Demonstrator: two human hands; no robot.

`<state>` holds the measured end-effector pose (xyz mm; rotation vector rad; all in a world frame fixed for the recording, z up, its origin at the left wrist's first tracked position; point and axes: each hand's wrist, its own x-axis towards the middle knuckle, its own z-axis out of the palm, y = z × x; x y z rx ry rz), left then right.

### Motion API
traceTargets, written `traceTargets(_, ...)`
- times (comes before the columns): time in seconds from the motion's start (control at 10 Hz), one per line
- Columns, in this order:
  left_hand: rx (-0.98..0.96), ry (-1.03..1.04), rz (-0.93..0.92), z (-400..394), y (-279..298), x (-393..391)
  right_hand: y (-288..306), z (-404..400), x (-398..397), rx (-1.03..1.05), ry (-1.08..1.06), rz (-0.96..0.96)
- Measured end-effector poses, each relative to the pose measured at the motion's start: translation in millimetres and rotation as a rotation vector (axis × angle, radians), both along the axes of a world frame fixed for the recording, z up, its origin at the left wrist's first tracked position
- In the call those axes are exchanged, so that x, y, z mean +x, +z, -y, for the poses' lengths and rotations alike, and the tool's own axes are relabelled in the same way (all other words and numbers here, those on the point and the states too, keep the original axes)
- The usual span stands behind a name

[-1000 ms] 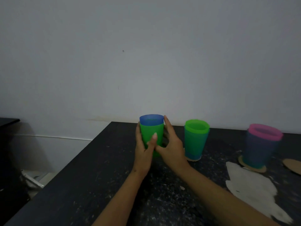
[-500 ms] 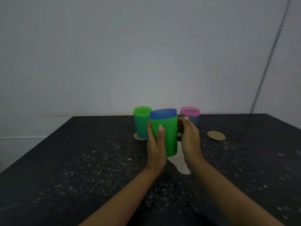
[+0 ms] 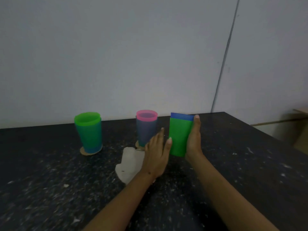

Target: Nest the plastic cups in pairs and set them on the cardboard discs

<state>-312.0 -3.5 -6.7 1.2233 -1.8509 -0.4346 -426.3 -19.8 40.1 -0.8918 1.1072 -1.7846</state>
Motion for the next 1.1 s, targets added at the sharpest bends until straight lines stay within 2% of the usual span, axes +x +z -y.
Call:
traceTargets(0.1, 0.159, 0.019, 0.203, 14.4, -15.0, 1.1, -0.8, 22.3, -14.1, -0.085, 0.074, -0.074)
traceTargets(0.2, 0.163, 0.008, 0.415, 20.7, -22.5, -1.1, -10.0, 44.6, -23.8, -0.153, -0.039, -0.196)
traceTargets(0.5, 0.122, -0.005, 0.476, 22.2, -24.0, -2.9, -27.6, 81.8, -27.3, -0.211, -0.233, -0.301)
traceTargets(1.1, 0.136, -0.013, 0.448, 20.0, -20.6, -1.8, -44.7, 78.7, -33.4, -0.111, -0.181, -0.381)
